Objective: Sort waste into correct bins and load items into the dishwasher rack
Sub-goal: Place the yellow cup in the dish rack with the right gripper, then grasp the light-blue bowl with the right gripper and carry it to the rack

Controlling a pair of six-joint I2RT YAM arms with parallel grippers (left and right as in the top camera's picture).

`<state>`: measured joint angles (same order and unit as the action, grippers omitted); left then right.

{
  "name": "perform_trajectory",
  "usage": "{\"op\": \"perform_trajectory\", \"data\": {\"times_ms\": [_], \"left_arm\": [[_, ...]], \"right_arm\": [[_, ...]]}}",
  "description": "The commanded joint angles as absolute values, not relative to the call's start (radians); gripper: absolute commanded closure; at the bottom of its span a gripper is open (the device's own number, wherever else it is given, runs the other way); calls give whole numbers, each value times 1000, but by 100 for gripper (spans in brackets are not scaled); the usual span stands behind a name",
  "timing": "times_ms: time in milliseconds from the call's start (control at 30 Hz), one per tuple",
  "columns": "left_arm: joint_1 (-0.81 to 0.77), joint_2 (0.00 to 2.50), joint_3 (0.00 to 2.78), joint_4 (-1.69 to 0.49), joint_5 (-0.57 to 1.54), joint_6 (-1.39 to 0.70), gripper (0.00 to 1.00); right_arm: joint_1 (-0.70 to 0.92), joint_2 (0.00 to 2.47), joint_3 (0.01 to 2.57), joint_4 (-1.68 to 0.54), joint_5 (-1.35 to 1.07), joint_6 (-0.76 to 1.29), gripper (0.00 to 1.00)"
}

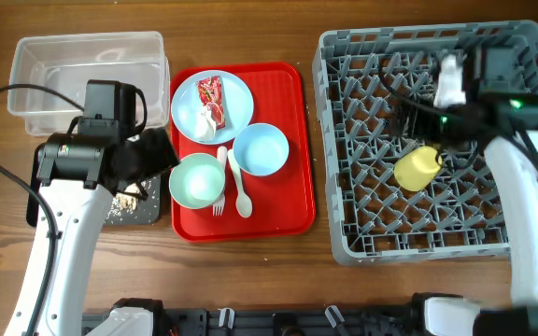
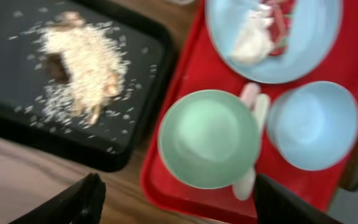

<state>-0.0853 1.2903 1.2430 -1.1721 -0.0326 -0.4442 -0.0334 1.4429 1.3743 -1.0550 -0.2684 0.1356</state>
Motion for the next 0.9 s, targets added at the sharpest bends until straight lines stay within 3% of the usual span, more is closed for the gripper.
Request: {"op": "perform_trajectory", "data": {"times_ms": [0, 200, 300, 533, 567, 633, 700, 833, 867], "left_arm": [[-80, 1286, 1246, -1206, -163, -549, 22], [-80, 1286, 1246, -1250, -270, -702, 13], [-80, 1286, 1246, -1248, -270, -701, 11], [-80, 1286, 1246, -1246, -270, -701, 9], [-80, 1286, 1246, -1246, -270, -701, 9], [-80, 1287, 1246, -1246, -270, -701, 8], [-80, 1288, 1246, -1246, -270, -701, 8], [-80, 1289, 1246, -1246, -270, -701, 8], [-80, 1289, 1246, -1246, -270, -701, 8]], "right_arm": [[113, 1346, 1410, -951, -456, 104, 2], [484, 1531, 1407, -839, -260, 154, 11], [590, 1689, 1407, -801, -59, 319, 11], [616, 1958, 1407, -770, 6, 529, 26], [616, 1974, 1407, -767, 8, 551, 31], [616, 1993, 1407, -761, 7, 570, 52], [616, 2017, 1399, -772, 7, 608, 60], [611, 2011, 1402, -775, 7, 630, 93], [601, 1994, 1406, -776, 15, 628, 96]]}}
